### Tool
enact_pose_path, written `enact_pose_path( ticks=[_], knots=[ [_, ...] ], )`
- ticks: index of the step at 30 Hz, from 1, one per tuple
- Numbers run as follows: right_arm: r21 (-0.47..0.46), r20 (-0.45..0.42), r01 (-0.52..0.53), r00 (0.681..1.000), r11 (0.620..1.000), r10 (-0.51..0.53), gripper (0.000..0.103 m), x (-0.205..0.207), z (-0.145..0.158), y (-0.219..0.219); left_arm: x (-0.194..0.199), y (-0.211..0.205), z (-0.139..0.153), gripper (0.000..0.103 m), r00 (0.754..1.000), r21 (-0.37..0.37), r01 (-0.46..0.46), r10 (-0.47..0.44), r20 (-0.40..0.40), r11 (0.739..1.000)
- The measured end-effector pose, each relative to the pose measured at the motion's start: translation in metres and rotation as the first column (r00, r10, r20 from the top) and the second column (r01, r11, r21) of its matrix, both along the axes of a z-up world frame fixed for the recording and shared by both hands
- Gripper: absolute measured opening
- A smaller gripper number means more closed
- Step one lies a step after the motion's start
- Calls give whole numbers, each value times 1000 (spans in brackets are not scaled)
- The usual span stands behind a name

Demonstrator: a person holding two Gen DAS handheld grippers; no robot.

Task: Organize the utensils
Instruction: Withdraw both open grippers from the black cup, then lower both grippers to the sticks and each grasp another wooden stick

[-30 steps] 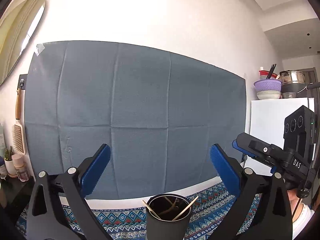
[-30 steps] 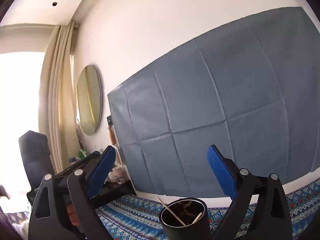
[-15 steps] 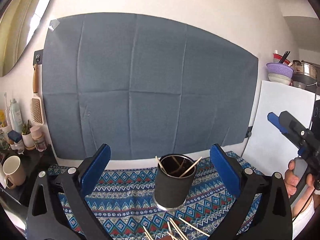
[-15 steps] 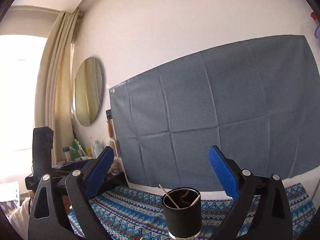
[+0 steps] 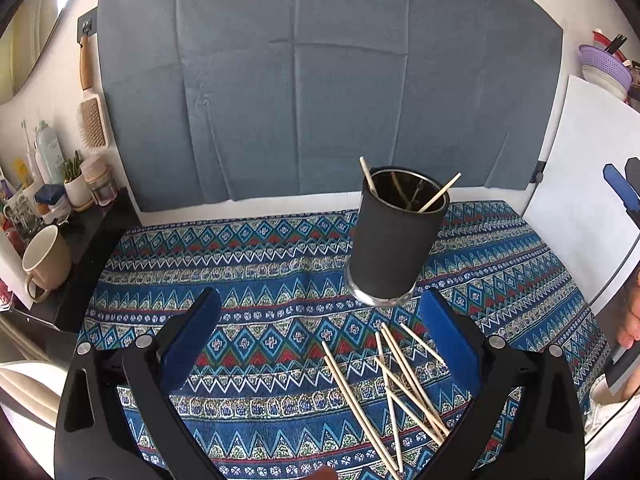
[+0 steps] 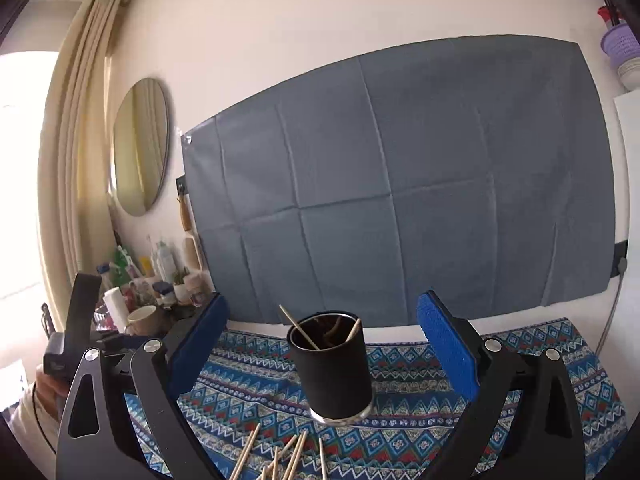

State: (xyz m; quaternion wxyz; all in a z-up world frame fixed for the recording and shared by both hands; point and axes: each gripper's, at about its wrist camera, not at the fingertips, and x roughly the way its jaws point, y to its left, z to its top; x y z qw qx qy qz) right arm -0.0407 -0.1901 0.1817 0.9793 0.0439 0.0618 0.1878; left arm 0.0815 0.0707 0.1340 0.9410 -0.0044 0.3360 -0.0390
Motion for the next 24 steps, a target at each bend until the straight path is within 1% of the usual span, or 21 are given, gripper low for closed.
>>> enact_pose_path(
  ticks=[4,9,13,16,21,24],
  knots=[
    [-42,-81,43,996,998,-46,91,13,-15,0,4,5,-20,97,996,-22,-20,18,-86,1000],
    [-125,-200,64,976,990,-88,91,30,-39,5,10,10,-52,97,975,4,-72,71,-211,997],
    [-207,-303,69,944,976,-131,91,47,-64,11,14,14,-78,97,952,-10,-85,78,-296,996],
    [-257,-360,84,916,963,-176,91,59,-86,15,15,15,-95,97,935,-2,-90,83,-346,996],
    [-288,-448,59,874,956,-189,91,74,-116,17,20,16,-116,97,910,-1,-97,89,-405,995],
    [-308,-481,46,854,950,-198,91,79,-129,19,23,17,-125,97,900,-4,-106,94,-426,994]
  ],
)
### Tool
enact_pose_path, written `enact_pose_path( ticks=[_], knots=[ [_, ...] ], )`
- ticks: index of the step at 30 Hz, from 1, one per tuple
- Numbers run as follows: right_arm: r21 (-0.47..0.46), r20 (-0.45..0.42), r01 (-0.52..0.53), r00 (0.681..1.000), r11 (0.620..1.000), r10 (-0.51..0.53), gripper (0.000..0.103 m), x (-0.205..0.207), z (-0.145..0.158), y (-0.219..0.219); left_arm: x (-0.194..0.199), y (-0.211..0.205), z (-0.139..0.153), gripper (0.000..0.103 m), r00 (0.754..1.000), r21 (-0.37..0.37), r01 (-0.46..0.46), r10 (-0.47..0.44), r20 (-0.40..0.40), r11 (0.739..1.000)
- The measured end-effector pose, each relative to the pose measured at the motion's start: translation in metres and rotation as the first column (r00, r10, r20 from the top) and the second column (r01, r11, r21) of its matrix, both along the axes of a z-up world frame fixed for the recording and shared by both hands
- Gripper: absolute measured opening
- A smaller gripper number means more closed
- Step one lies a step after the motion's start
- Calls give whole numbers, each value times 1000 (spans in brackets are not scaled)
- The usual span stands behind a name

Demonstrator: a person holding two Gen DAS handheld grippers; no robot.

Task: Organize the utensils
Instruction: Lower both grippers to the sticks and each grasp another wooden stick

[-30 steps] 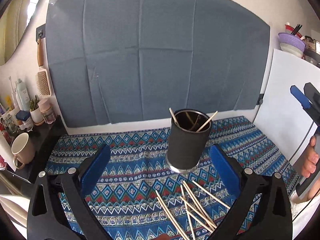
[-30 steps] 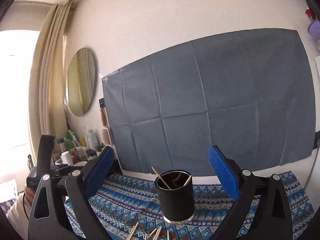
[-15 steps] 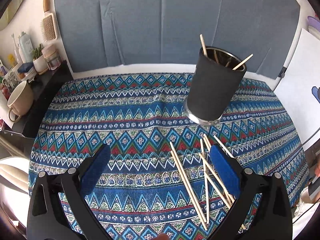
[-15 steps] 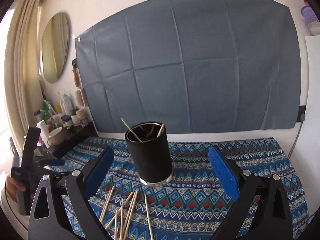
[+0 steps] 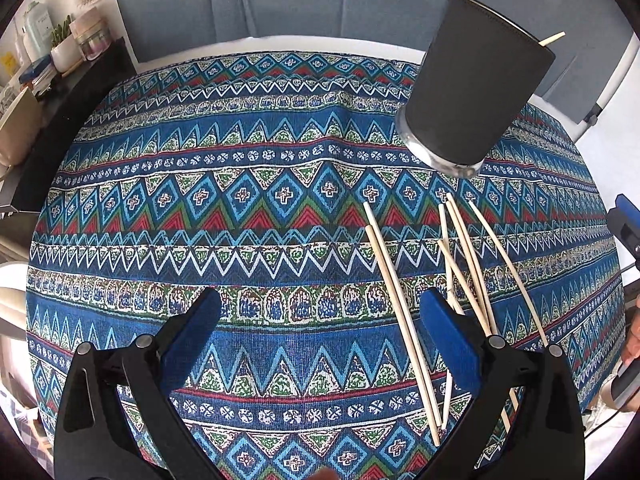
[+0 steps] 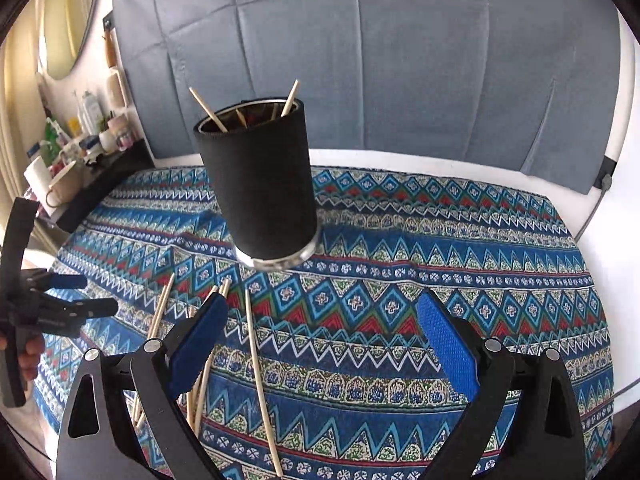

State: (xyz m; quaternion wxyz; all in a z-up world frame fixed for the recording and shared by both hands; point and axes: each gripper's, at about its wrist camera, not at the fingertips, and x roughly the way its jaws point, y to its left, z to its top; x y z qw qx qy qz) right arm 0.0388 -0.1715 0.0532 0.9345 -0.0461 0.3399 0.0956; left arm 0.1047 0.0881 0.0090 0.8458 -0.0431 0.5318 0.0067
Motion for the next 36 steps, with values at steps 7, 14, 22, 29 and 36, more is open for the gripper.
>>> enact_pose_path(
  ticks=[7,14,22,29,36],
  knots=[
    [-78,-105,-31,994,996,23,91,10,-29,12,8,-6,-17,97,999,25,-11,12,-44,1000],
    [-140,-174,-64,984,988,39,91,14,-55,21,15,-19,-29,97,997,61,11,-6,-71,998],
    [-201,-240,-102,969,974,52,91,17,-76,27,24,-18,-39,97,995,75,-7,14,-97,997],
    [-219,-252,-105,967,970,48,91,18,-86,29,31,-15,-46,97,994,81,-16,25,-108,997],
    [-233,-253,-107,966,966,46,91,21,-88,34,34,-19,-52,98,992,66,-30,38,-122,997]
  ],
)
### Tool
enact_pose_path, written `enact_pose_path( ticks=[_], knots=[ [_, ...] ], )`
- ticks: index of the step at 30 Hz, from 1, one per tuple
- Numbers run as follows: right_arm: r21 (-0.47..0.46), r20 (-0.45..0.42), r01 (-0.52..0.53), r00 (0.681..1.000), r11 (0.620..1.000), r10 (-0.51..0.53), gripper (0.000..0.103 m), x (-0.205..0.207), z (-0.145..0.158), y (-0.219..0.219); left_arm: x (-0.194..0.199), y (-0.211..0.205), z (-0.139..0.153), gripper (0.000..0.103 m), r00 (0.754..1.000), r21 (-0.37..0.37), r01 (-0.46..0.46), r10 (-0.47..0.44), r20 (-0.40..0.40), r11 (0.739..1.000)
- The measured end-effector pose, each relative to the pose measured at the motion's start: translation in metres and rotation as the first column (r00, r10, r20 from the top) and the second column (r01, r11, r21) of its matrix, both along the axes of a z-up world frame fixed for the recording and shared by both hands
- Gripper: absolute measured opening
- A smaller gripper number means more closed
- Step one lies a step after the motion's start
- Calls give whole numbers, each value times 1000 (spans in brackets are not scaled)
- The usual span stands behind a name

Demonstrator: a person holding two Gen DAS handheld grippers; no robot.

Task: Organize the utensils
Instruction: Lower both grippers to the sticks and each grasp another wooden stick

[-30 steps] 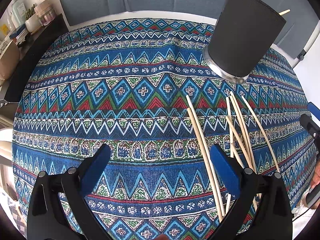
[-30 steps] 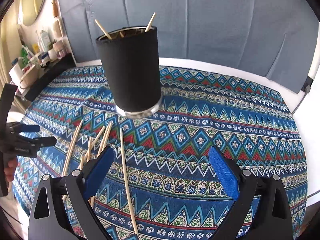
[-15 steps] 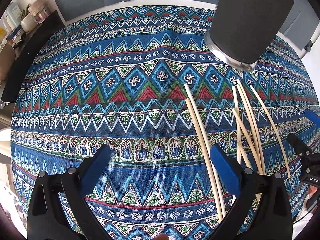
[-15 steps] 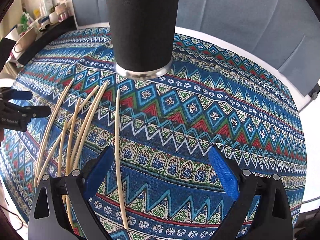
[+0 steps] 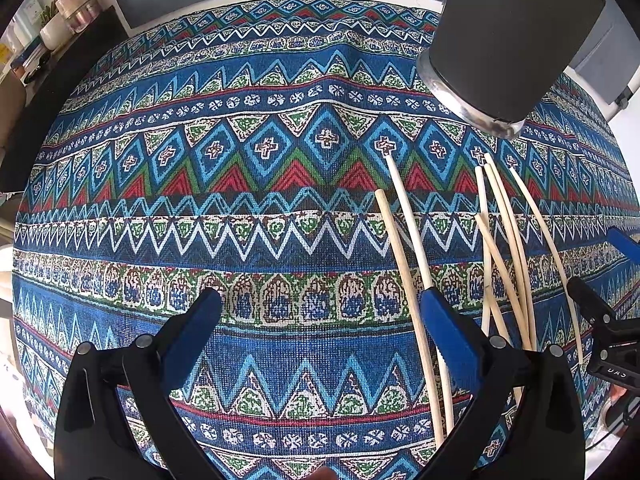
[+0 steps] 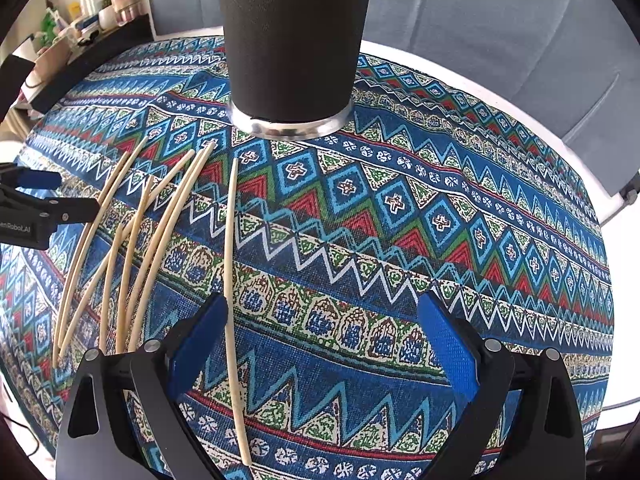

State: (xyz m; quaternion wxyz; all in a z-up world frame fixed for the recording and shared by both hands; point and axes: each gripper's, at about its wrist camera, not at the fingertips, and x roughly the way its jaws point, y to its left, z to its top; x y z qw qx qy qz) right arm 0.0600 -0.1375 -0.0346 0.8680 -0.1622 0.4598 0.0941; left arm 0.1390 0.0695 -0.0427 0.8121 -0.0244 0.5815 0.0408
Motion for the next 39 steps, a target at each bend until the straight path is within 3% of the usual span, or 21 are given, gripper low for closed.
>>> enact_pose_path(
  ticks=[14,15,16,17,21,24,26,28,29,31,39],
  knots=[
    [-30,-5,-44,999,999,44,89,3,-4,14,-18,2,-4,97,998,7,40,-40,53,999],
    [-23,-7,-47,999,999,47,88,3,-5,13,-20,2,-4,96,997,8,49,-49,61,999],
    [5,-21,-56,998,998,56,78,4,-4,11,-25,0,-3,94,996,9,56,-56,69,998],
    [46,-43,-70,996,996,72,64,4,-4,8,-28,-1,-2,90,995,8,65,-65,77,998],
    [90,-60,-111,991,990,117,52,1,-4,7,-40,1,2,76,989,7,104,-105,101,995],
    [88,-69,-121,990,989,127,30,0,-1,4,-50,4,7,61,987,5,120,-120,102,993],
    [83,-74,-125,989,989,132,12,-2,1,-1,-55,11,10,47,985,3,137,-137,103,991],
    [67,-61,-154,986,986,158,5,-8,0,-2,-60,20,12,31,985,6,141,-141,103,990],
    [59,-48,-169,984,984,172,5,-11,0,-3,-61,22,12,17,986,5,138,-138,96,990],
    [73,-43,-165,985,984,168,4,-16,-1,-7,-62,32,13,5,989,-13,126,-124,86,992],
    [158,-23,-100,994,982,105,4,-21,7,-39,-66,49,15,5,992,-105,102,-93,88,989]
  ],
)
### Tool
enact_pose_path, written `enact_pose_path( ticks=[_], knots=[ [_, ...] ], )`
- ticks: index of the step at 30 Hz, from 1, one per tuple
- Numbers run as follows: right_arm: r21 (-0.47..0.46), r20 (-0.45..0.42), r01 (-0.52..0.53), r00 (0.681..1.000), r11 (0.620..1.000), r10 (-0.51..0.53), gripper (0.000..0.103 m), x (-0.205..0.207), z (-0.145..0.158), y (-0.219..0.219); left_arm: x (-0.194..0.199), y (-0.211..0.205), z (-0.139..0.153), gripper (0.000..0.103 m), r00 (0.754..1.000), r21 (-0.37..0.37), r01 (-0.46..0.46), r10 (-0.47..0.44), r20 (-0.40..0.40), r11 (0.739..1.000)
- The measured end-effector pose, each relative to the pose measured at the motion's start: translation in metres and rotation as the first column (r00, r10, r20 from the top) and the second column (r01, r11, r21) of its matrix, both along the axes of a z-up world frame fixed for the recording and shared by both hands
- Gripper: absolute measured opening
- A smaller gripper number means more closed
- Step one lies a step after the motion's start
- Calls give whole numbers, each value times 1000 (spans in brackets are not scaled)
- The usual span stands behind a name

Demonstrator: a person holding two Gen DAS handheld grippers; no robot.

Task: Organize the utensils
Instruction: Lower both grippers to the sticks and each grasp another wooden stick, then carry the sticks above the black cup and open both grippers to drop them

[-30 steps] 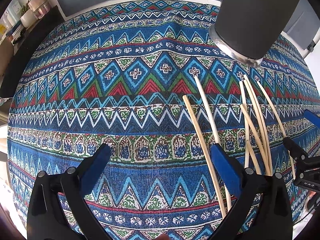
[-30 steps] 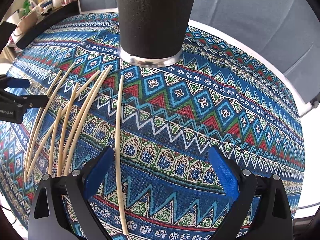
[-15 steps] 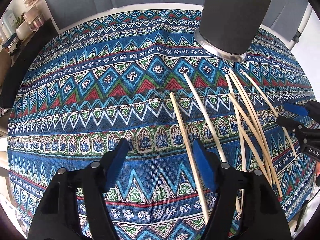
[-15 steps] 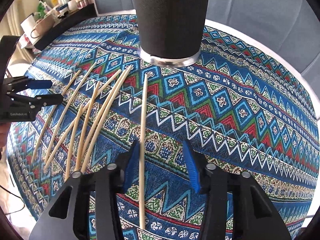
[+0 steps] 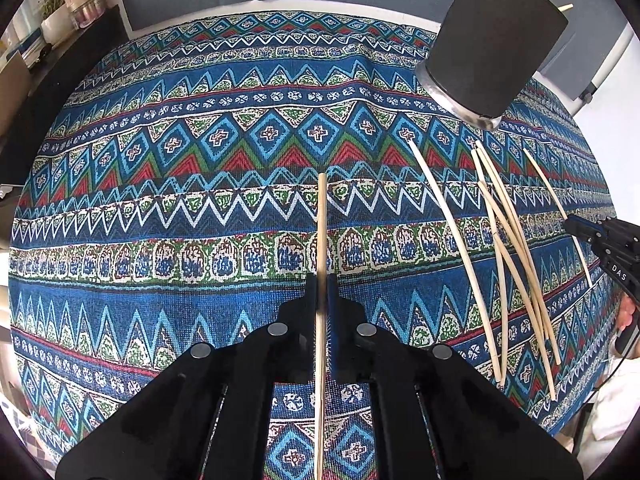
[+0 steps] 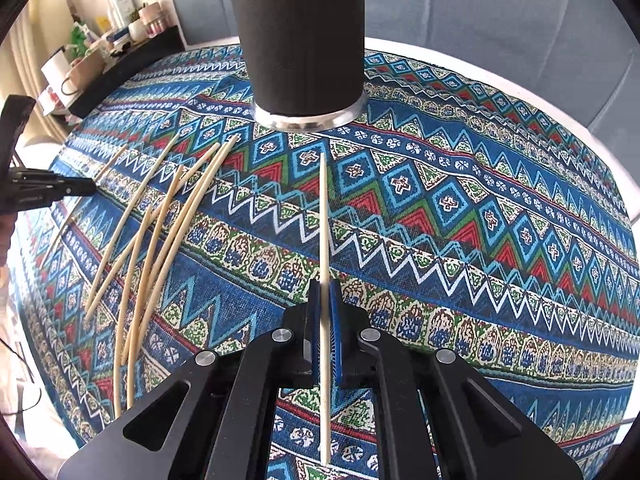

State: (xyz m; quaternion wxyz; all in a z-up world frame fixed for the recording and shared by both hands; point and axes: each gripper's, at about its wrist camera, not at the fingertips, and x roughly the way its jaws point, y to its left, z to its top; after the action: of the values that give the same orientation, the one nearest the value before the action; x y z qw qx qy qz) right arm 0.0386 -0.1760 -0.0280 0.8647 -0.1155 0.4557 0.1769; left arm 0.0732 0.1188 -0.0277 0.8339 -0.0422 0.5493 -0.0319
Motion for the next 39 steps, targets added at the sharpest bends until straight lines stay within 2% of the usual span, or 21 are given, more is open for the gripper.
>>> enact_pose_path(
  ticks=[7,12,24,35,39],
  knots=[
    [148,42,8,999,989,-15,4,-9,27,-16,4,6,23,5,999,-10,4,-4,49,1000],
    [216,95,-3,995,976,-18,5,-18,49,-21,7,0,50,5,994,-18,9,-7,105,1000],
    [314,200,-51,980,948,-13,5,-16,101,-20,16,-33,109,5,966,-3,55,-52,252,999],
    [382,287,-87,957,920,-29,5,-2,140,-20,14,-54,170,5,895,-28,124,-99,435,992],
    [387,311,-84,949,918,-44,5,6,149,-15,17,-66,184,5,843,15,150,-135,521,989]
  ],
)
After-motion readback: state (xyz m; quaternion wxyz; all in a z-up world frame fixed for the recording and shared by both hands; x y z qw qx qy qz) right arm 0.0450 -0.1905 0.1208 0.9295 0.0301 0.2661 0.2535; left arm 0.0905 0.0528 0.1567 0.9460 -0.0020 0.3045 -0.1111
